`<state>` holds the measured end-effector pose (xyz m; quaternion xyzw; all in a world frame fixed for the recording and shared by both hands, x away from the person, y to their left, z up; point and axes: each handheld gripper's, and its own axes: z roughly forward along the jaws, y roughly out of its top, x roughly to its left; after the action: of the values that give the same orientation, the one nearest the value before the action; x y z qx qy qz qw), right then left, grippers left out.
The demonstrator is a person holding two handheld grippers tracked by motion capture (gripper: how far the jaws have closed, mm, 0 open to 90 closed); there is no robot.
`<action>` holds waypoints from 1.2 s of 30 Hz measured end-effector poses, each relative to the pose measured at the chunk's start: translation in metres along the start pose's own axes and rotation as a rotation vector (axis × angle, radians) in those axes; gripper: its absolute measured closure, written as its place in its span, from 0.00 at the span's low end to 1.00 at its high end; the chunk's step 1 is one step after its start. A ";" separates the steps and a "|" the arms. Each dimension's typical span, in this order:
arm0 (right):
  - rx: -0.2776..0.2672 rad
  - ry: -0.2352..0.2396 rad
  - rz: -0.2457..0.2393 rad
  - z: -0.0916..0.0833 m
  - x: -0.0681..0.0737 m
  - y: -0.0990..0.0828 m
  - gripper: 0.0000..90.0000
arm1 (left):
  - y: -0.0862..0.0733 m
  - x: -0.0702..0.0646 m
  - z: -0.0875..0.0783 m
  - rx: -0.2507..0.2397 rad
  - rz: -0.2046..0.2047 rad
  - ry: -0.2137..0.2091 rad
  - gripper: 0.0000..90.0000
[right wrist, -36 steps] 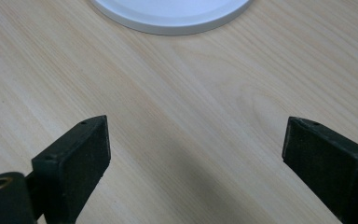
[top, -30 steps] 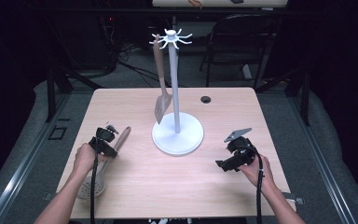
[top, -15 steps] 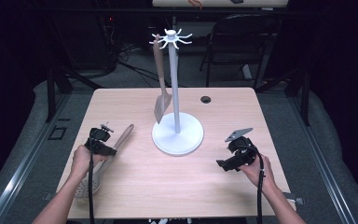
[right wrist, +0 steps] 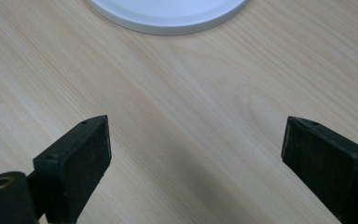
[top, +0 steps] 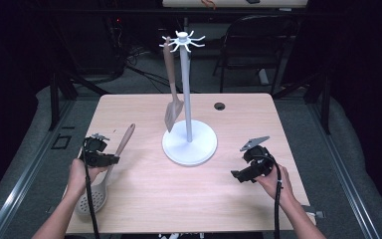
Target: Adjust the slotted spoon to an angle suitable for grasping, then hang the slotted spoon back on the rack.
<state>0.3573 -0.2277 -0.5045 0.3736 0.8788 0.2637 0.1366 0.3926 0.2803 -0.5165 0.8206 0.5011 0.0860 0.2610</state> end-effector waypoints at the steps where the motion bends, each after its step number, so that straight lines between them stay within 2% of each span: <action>1: 0.001 -0.001 -0.001 0.000 0.000 0.000 0.08 | -0.001 -0.001 -0.001 -0.010 0.000 0.007 0.85; 6: 0.005 0.000 -0.003 -0.001 0.000 0.000 0.08 | -0.003 -0.005 -0.011 -0.058 0.008 0.026 0.85; 17: 0.007 -0.001 -0.003 0.001 -0.001 0.000 0.08 | -0.015 -0.007 -0.034 -0.196 0.002 0.031 0.85; 20: 0.006 0.000 0.001 0.001 -0.002 -0.001 0.08 | -0.016 -0.009 -0.041 -0.220 0.002 0.027 0.85; 23: -0.002 0.000 0.010 0.001 -0.002 -0.001 0.08 | -0.015 -0.012 -0.048 -0.265 0.003 0.035 0.85; 28: 0.009 -0.003 0.008 0.002 -0.003 -0.001 0.08 | -0.014 -0.018 -0.060 -0.332 0.022 0.039 0.85; 36: 0.013 0.001 0.004 0.003 -0.004 -0.001 0.08 | -0.007 -0.035 -0.075 -0.466 0.074 0.040 0.85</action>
<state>0.3607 -0.2307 -0.5072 0.3761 0.8797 0.2585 0.1332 0.3396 0.2779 -0.4523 0.7541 0.4426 0.2251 0.4299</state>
